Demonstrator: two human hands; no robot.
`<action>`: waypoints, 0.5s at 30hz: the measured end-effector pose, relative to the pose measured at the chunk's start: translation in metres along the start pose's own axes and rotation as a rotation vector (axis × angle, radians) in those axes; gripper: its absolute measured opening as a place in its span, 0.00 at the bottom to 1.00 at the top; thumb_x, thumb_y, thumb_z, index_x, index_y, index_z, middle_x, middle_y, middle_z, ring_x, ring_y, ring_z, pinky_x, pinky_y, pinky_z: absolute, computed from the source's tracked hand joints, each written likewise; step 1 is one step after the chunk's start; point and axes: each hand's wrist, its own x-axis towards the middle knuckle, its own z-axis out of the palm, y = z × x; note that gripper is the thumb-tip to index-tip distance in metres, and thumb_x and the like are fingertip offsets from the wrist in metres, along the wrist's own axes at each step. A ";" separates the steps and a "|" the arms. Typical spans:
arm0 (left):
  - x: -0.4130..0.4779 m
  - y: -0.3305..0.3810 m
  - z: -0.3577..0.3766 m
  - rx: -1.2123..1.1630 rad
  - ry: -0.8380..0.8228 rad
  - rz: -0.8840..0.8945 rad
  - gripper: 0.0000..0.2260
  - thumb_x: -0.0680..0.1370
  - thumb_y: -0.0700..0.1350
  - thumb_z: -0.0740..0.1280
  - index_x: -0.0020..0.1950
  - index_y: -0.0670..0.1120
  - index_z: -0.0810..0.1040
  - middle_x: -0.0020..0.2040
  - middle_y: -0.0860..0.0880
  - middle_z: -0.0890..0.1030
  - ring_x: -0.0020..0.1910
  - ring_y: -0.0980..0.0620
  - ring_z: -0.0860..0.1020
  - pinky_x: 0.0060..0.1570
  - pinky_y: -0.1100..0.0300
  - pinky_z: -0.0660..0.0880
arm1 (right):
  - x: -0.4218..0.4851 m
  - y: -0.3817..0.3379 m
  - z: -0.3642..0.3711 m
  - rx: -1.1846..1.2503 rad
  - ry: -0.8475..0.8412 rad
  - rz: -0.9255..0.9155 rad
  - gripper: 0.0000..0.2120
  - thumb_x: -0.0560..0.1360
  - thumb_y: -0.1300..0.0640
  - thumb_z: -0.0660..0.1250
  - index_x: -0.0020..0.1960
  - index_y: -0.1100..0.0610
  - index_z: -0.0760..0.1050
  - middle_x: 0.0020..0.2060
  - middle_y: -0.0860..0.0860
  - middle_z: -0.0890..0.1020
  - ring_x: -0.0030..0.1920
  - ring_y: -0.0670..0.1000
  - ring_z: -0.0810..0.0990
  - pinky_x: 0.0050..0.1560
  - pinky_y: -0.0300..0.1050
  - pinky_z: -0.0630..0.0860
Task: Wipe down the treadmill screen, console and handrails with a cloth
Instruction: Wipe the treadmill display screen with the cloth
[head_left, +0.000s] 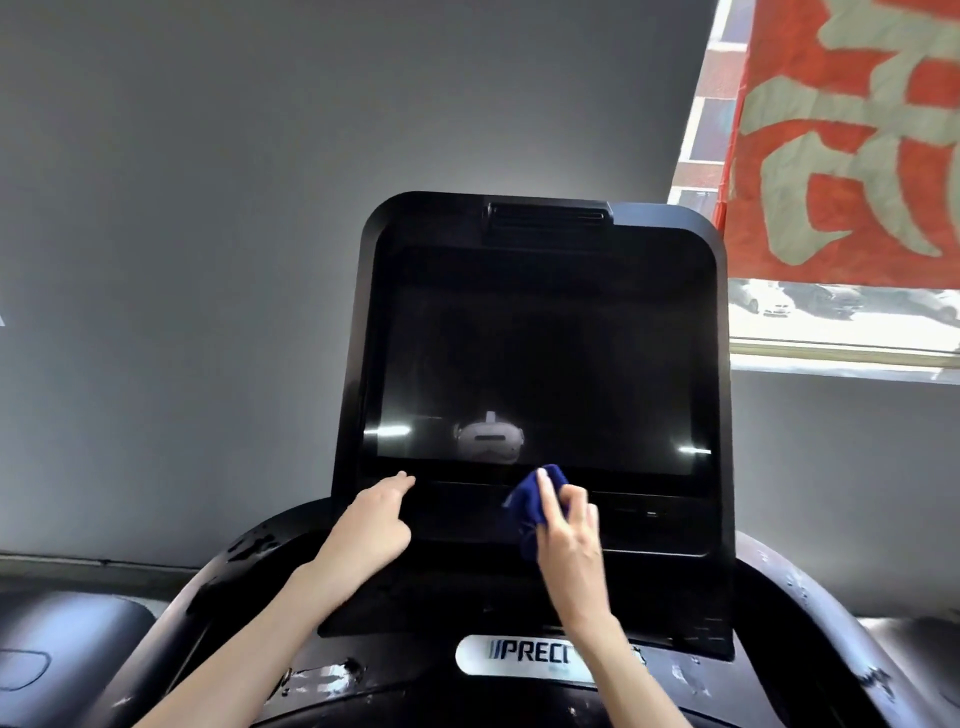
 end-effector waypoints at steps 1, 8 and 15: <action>0.003 0.008 0.007 -0.011 -0.015 0.032 0.33 0.71 0.27 0.55 0.75 0.47 0.62 0.76 0.51 0.61 0.74 0.51 0.62 0.64 0.67 0.65 | -0.003 0.017 -0.008 -0.032 0.007 0.026 0.33 0.66 0.69 0.73 0.69 0.60 0.70 0.50 0.53 0.70 0.41 0.52 0.70 0.46 0.45 0.78; 0.020 0.068 0.057 -0.008 -0.082 0.243 0.33 0.69 0.28 0.55 0.74 0.45 0.64 0.75 0.49 0.63 0.74 0.53 0.61 0.73 0.61 0.59 | -0.002 0.119 -0.061 -0.171 0.012 0.277 0.39 0.62 0.77 0.70 0.70 0.59 0.67 0.50 0.57 0.71 0.41 0.57 0.73 0.36 0.51 0.79; 0.016 0.112 0.090 0.069 -0.089 0.389 0.34 0.70 0.28 0.55 0.76 0.45 0.61 0.76 0.50 0.60 0.75 0.55 0.57 0.73 0.64 0.54 | -0.003 0.110 -0.057 -0.078 0.057 0.368 0.35 0.64 0.77 0.67 0.69 0.58 0.69 0.52 0.59 0.74 0.42 0.59 0.73 0.42 0.54 0.79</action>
